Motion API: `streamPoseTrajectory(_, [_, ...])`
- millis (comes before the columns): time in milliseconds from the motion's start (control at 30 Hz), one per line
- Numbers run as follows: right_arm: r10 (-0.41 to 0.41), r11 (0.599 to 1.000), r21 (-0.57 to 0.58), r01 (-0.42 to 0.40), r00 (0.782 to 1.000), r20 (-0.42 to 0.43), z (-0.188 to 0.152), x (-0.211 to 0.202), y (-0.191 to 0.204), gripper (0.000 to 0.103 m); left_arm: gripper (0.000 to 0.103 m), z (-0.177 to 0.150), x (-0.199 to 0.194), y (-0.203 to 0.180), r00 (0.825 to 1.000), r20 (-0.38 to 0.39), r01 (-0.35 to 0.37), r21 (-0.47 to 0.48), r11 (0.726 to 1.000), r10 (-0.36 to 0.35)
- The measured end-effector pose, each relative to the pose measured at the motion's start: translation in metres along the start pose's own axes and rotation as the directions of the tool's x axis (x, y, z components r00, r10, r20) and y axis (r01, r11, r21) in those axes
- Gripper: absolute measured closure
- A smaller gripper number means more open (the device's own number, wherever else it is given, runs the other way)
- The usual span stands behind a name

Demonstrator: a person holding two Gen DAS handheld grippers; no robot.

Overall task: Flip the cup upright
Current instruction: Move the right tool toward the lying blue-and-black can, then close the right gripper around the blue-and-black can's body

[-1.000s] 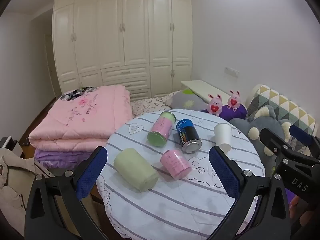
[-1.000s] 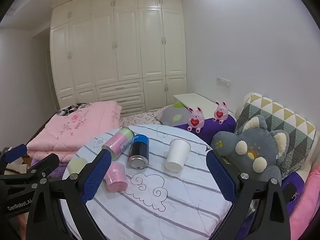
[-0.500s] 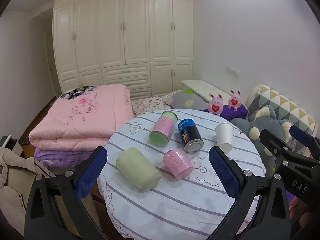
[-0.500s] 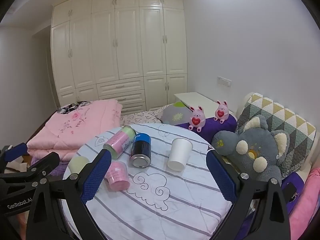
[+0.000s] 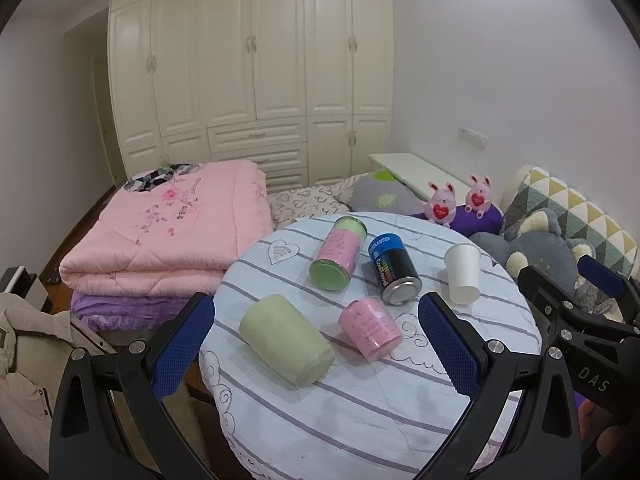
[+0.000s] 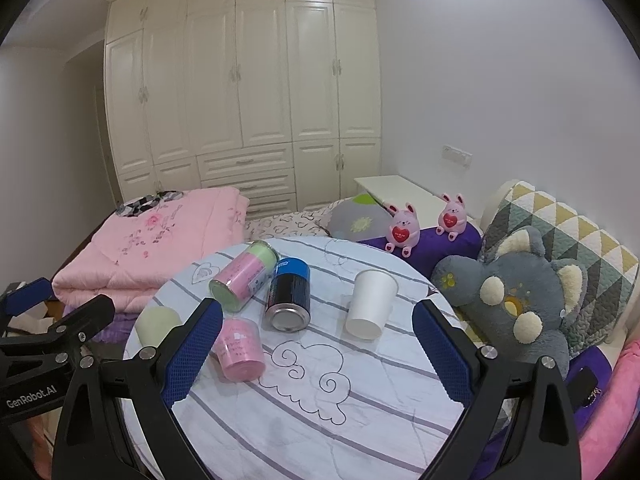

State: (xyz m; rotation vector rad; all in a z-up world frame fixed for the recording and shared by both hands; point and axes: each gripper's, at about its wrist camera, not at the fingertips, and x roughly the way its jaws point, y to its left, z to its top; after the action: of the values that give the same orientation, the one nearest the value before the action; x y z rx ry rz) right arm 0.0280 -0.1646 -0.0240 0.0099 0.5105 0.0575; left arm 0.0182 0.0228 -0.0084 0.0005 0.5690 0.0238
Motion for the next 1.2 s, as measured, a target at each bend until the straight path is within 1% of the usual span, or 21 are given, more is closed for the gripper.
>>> streamPoseTrajectory(300, [0.015,1.000,-0.005,-0.015,1.000,-0.026,0.004,0.028,0.008,0.006,0.000,0.005,0.026,0.004,1.000,-0.029,0.003,-0.001,1.000,-0.003])
streamPoseTrajectory(533, [0.023,1.000,0.019,-0.022,0.998,-0.055,0.007,0.055,0.008,0.006,0.000,0.014,0.053,0.004,0.998,-0.058,0.010,0.000,1.000,-0.010])
streamPoseTrajectory(800, [0.052,0.998,0.034,-0.048,0.992,-0.114,0.013,0.098,0.014,0.006,0.000,0.022,0.087,0.014,0.997,-0.073,0.016,-0.032,0.999,-0.018])
streamPoseTrajectory(933, [0.081,0.996,0.044,-0.075,0.982,-0.168,0.014,0.128,0.017,0.006,0.000,0.025,0.108,0.017,0.995,-0.094,0.011,-0.042,0.999,-0.015])
streamPoseTrajectory(1067, [0.094,0.995,0.046,-0.085,0.967,-0.239,0.011,0.162,0.023,0.006,0.000,0.026,0.128,0.022,0.994,-0.106,0.000,-0.063,0.998,-0.007])
streamPoseTrajectory(1200, [0.121,0.992,0.072,-0.104,0.949,-0.291,0.004,0.192,0.025,0.006,0.000,0.023,0.149,0.023,0.992,-0.126,-0.007,-0.056,0.998,0.000])
